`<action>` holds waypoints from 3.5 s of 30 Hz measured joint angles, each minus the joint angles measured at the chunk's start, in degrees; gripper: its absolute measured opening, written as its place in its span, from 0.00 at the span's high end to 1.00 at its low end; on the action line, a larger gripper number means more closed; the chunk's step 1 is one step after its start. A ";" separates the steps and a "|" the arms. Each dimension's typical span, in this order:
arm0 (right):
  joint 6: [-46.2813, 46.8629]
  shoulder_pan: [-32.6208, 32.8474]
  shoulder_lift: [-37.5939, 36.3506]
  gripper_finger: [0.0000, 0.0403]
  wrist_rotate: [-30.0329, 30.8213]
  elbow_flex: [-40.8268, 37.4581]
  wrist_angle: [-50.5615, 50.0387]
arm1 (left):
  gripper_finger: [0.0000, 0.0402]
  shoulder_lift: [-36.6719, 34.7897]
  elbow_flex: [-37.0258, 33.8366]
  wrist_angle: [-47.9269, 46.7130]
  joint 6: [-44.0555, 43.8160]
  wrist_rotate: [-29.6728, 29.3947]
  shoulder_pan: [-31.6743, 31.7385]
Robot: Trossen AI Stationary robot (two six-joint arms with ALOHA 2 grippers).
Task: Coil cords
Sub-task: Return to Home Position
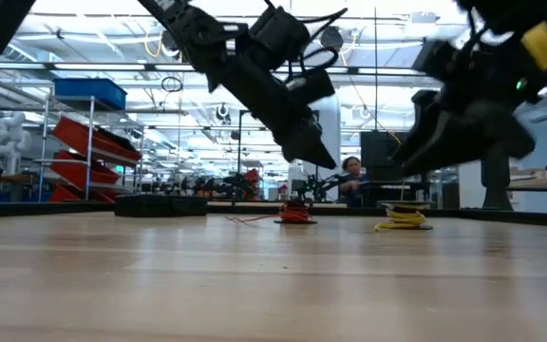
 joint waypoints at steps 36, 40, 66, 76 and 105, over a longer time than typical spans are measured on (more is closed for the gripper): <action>-15.13 5.72 -65.80 0.47 5.86 0.10 -16.32 | 0.65 -62.73 -43.15 3.16 -7.19 15.00 7.91; -12.24 5.72 -71.63 0.47 5.83 -0.08 -22.05 | 0.65 -70.01 -49.28 7.42 -9.17 16.78 8.24; -19.25 5.68 -74.90 0.47 9.03 -17.55 -0.35 | 0.65 -94.29 -71.60 16.89 -18.29 21.45 12.94; -18.30 5.70 -74.90 0.50 10.37 -20.49 0.75 | 0.65 -94.27 -71.60 16.35 -18.09 24.50 12.94; -10.99 5.67 -74.88 0.59 -1.58 -25.78 -1.20 | 0.65 -94.20 -71.60 12.20 -18.49 18.91 12.94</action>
